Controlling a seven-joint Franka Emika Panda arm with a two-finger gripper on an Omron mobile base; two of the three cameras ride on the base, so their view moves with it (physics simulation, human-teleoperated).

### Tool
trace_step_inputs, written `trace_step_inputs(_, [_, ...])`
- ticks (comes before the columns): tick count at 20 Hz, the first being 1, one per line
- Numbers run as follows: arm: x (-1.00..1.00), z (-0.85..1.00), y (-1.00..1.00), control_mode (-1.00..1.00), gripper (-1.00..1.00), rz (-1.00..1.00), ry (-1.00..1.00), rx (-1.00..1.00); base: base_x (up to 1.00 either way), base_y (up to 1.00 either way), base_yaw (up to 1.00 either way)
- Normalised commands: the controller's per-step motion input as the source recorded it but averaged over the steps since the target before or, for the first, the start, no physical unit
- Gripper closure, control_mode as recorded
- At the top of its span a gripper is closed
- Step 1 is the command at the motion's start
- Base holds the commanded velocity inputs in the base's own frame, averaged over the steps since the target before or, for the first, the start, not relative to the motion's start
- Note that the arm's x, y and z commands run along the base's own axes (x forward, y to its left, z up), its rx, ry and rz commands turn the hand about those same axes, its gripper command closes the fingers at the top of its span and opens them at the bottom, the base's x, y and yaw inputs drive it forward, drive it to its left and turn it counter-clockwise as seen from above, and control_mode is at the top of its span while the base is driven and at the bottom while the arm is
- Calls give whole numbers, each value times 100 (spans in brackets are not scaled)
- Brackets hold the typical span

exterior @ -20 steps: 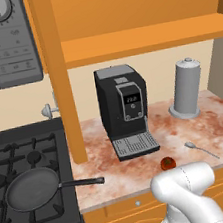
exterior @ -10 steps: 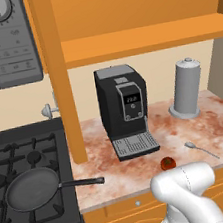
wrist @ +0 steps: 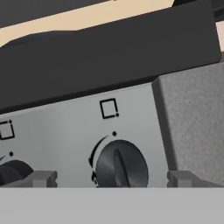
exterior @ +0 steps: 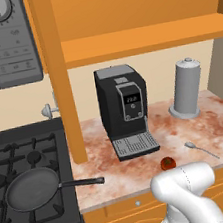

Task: Pick the pan from the cabinet and place it on the stove. Then turn on the stove burner for the pan.

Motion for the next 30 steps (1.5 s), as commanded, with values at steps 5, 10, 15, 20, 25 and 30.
trace_step_inputs(5, [0,0,0,-100,-100,0,0,-2,0,0,0])
trace_step_inputs(10, [0,0,0,-100,-100,0,0,0,0,0,0])
trace_step_inputs(15, [0,0,0,-100,-100,0,0,0,0,0,0])
trace_step_inputs(20, [2,0,0,-100,-100,0,0,0,0,0,0])
trace_step_inputs(25, [12,0,0,-100,-100,0,0,0,0,0,0])
trace_step_inputs(30, [11,0,0,-100,-100,0,0,0,0,0,0])
